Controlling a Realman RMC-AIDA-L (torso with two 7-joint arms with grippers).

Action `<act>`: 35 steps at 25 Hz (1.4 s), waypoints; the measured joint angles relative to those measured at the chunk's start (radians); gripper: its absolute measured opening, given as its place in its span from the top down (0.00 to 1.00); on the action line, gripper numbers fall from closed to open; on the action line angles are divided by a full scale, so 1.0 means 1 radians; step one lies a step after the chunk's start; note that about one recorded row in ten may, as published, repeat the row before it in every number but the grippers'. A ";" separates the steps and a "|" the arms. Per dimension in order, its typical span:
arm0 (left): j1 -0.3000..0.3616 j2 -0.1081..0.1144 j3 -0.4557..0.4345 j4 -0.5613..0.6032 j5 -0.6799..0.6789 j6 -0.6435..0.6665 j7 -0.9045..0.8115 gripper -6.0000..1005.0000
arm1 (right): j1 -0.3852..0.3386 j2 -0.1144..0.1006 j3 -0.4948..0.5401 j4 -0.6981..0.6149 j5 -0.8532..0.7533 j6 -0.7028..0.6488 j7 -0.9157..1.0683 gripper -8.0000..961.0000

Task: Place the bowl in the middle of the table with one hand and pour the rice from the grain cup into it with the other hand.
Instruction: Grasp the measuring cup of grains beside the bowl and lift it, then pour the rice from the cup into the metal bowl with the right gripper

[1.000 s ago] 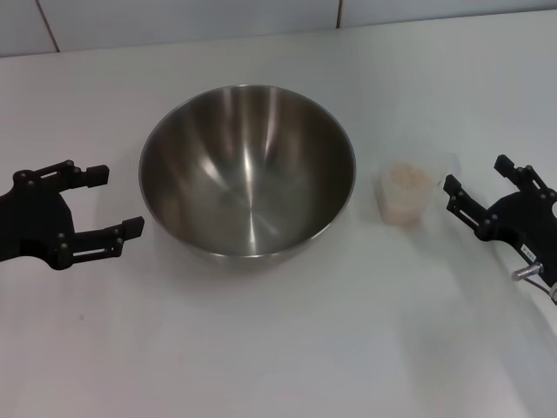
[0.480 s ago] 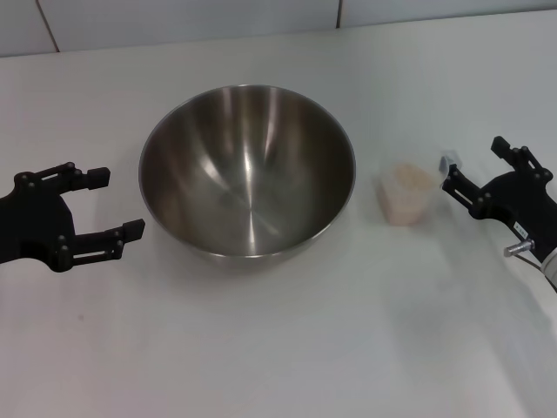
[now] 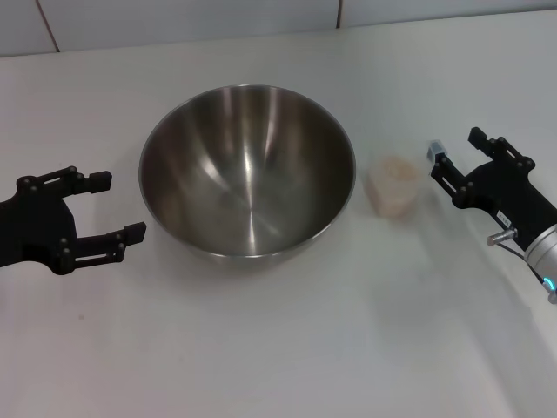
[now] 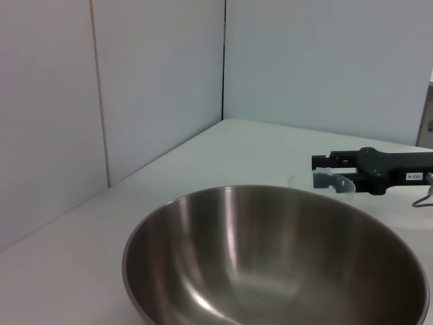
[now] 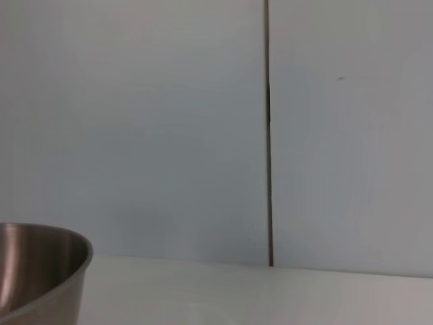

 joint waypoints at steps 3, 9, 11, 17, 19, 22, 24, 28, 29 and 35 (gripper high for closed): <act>-0.009 -0.001 -0.005 -0.012 0.016 0.000 0.009 0.17 | 0.009 0.000 0.000 0.003 0.000 0.016 0.000 0.24; -0.016 -0.001 -0.005 -0.023 0.021 0.001 0.009 0.17 | 0.011 0.001 0.001 0.010 0.000 0.018 0.000 0.49; -0.018 -0.001 -0.005 -0.024 0.022 0.001 0.009 0.17 | 0.011 0.001 0.001 0.009 0.000 0.018 0.000 0.58; -0.019 -0.001 -0.006 -0.025 0.023 0.001 0.009 0.17 | 0.008 0.001 0.001 0.009 -0.001 0.000 -0.002 0.82; -0.020 -0.001 -0.007 -0.026 0.024 0.001 0.009 0.17 | 0.003 0.001 0.001 0.009 -0.001 -0.025 -0.015 0.86; -0.021 -0.001 -0.008 -0.025 0.024 0.004 0.009 0.17 | -0.003 0.001 0.001 0.014 -0.001 -0.058 -0.038 0.93; -0.021 -0.001 -0.008 -0.023 0.024 0.005 0.009 0.17 | -0.004 0.001 0.006 0.016 -0.001 -0.072 -0.042 0.98; -0.028 -0.001 -0.008 -0.018 0.024 0.006 0.003 0.17 | -0.015 0.001 0.015 0.024 -0.001 -0.181 -0.109 0.98; -0.030 -0.001 -0.007 -0.017 0.024 0.006 0.002 0.17 | -0.017 0.001 0.015 0.031 -0.001 -0.226 -0.149 0.98; -0.043 -0.001 -0.006 -0.020 0.024 0.006 0.000 0.17 | 0.019 -0.001 0.034 0.119 -0.002 -0.376 -0.494 0.98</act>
